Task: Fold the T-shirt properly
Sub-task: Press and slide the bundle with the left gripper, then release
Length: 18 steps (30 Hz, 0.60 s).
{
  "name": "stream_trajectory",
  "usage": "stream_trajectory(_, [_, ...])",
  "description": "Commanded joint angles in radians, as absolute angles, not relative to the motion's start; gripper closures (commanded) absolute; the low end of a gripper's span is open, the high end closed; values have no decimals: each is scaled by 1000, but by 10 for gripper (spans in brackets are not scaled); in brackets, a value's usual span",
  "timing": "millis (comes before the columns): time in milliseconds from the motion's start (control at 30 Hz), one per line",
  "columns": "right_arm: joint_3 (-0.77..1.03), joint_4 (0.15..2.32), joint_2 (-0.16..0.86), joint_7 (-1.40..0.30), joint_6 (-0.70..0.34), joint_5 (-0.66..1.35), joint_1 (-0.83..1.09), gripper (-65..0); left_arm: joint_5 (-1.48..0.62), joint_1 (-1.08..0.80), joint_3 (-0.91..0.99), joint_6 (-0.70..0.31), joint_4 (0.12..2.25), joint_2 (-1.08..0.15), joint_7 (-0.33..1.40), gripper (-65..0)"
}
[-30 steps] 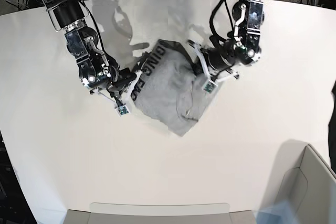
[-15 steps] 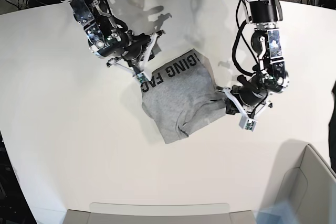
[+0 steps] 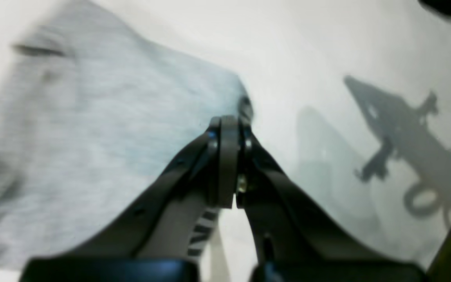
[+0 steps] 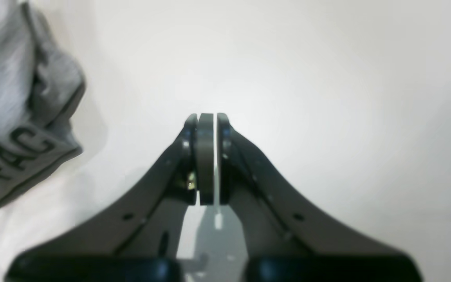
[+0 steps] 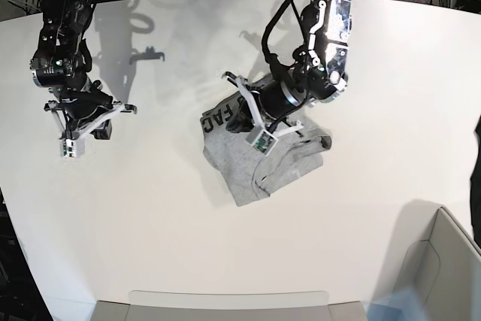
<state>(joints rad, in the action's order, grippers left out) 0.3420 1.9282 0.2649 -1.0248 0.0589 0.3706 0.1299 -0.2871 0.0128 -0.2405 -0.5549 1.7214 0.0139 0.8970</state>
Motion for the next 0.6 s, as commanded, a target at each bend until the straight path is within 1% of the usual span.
stream_trajectory(0, [364, 1943, 278, -1007, 54, 374, 130, -22, -274, 31, -272, -553, 1695, 16, 877, 0])
stream_trajectory(100, [381, 1943, 280, -1007, 53, 372, 133, -22, -179, 53, -337, -553, 1546, 15, 878, 0])
stream_trajectory(167, [383, 1943, 295, -1007, 53, 374, 148, -22, -131, 70, -348, -553, 1484, 13, 878, 0])
stream_trajectory(233, [375, 1943, 300, -1007, 53, 374, 156, -22, -84, 62, -343, -553, 1463, 4, 878, 0])
stream_trajectory(333, [380, 1943, 298, -1007, 53, 374, 159, -22, -47, 36, -340, -553, 1486, -67, 886, 0])
stream_trajectory(433, [380, 1943, 297, -1007, 53, 374, 159, -22, -51, 5, -255, -553, 1535, -131, 886, 0])
stream_trajectory(567, [375, 1943, 294, -1007, 53, 374, 159, -22, -53, -4, -67, -555, 1590, -136, 889, 0])
